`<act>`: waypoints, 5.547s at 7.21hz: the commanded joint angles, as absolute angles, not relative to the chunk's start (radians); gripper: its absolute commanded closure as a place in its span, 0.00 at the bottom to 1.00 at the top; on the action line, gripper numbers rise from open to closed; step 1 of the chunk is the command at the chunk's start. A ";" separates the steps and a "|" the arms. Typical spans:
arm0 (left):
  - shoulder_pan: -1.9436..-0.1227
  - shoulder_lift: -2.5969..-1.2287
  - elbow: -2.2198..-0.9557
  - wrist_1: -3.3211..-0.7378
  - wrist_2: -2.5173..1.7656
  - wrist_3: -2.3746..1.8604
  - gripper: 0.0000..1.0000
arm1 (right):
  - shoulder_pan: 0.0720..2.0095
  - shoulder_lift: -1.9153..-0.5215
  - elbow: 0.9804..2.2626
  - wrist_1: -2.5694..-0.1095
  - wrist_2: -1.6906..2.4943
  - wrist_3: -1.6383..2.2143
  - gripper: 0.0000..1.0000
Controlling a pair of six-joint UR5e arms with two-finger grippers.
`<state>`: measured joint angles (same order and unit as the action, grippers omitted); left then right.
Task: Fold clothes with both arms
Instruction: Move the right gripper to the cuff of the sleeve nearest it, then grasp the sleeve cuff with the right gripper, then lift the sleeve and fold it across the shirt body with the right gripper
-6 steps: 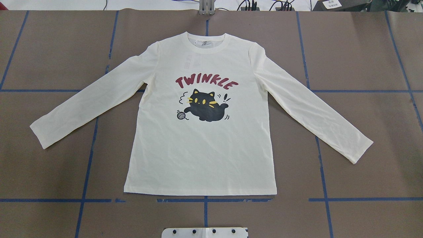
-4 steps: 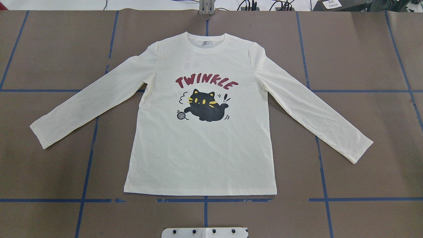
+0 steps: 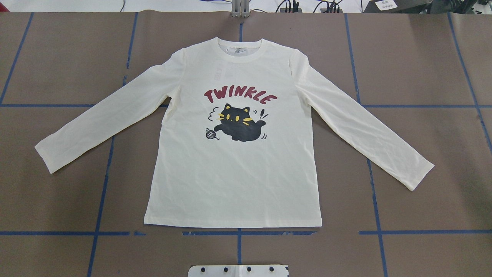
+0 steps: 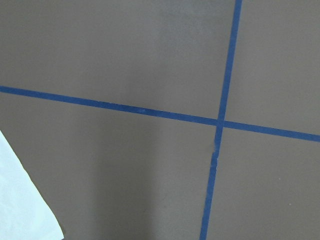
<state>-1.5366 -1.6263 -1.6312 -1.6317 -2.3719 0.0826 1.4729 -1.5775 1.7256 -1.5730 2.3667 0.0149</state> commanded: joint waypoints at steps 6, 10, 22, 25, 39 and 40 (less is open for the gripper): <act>-1.522 -1.631 -1.612 -1.816 -2.382 0.081 0.00 | 0.993 -1.801 1.890 -0.980 2.237 0.867 0.00; -1.522 -1.628 -1.609 -1.819 -2.384 0.083 0.00 | 0.823 -1.801 1.868 -0.979 2.089 0.952 0.00; -1.523 -1.628 -1.618 -1.819 -2.384 0.083 0.00 | 0.739 -1.790 1.782 -0.936 2.046 1.000 0.39; -1.523 -1.628 -1.620 -1.824 -2.382 0.081 0.00 | 0.739 -1.789 1.787 -0.936 2.051 1.000 0.82; -1.522 -1.646 -1.605 -1.825 -2.382 0.071 0.00 | 0.950 -0.877 1.330 -0.946 2.256 1.235 1.00; -1.522 -1.646 -1.603 -1.825 -2.382 0.071 0.00 | 0.946 -0.748 1.222 -0.943 2.260 1.233 1.00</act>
